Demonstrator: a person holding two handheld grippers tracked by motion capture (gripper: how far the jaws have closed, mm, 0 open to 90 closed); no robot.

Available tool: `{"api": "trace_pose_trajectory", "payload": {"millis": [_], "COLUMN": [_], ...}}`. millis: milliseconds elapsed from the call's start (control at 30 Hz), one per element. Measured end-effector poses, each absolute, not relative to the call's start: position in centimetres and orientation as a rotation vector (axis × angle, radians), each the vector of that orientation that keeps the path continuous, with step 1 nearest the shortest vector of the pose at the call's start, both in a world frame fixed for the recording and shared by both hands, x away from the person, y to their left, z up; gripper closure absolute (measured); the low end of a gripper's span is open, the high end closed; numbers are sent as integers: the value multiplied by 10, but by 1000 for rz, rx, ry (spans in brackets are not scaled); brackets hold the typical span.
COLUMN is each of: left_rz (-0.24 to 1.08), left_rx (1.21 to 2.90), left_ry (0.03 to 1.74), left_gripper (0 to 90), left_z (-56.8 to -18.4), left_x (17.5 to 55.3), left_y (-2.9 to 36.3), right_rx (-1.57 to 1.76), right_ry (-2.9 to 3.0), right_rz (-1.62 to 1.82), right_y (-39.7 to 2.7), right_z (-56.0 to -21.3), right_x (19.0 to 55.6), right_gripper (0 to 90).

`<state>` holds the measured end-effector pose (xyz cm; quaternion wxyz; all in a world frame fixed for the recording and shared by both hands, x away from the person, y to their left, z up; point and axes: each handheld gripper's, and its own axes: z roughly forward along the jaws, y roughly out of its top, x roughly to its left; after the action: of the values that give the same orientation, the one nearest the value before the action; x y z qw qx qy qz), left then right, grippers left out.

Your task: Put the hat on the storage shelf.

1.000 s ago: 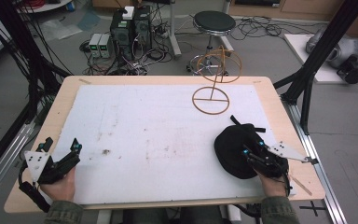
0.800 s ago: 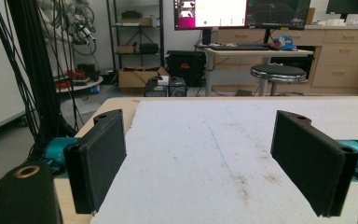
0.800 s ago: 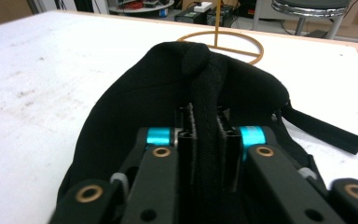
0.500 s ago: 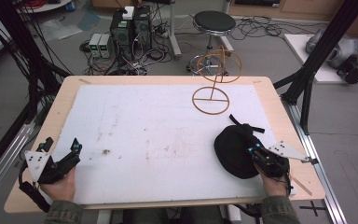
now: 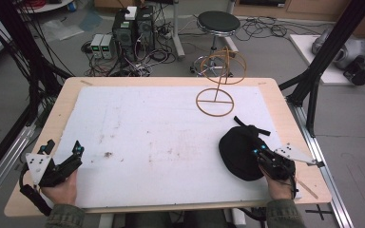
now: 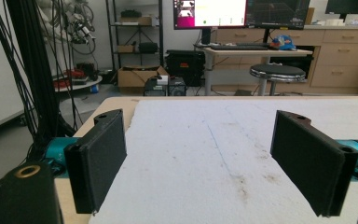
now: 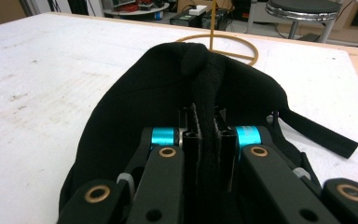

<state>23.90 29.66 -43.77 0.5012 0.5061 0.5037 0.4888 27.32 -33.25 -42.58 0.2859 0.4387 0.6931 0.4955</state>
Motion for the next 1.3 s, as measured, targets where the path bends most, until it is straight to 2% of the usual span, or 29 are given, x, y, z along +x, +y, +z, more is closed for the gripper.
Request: {"api": "trace_pose_trajectory", "payload": {"millis": [1300], "left_rz": [1185], "left_rx": [1238], "left_ry": [1208], "left_gripper": [188], "left_z": [-438], "left_x": [248], "left_y": [295], "right_rx": [1089], "right_ry": [1545], "right_rz": [1535], "right_y": [-340], "right_z": [-411], "right_x": [277], "right_gripper": [856]}}
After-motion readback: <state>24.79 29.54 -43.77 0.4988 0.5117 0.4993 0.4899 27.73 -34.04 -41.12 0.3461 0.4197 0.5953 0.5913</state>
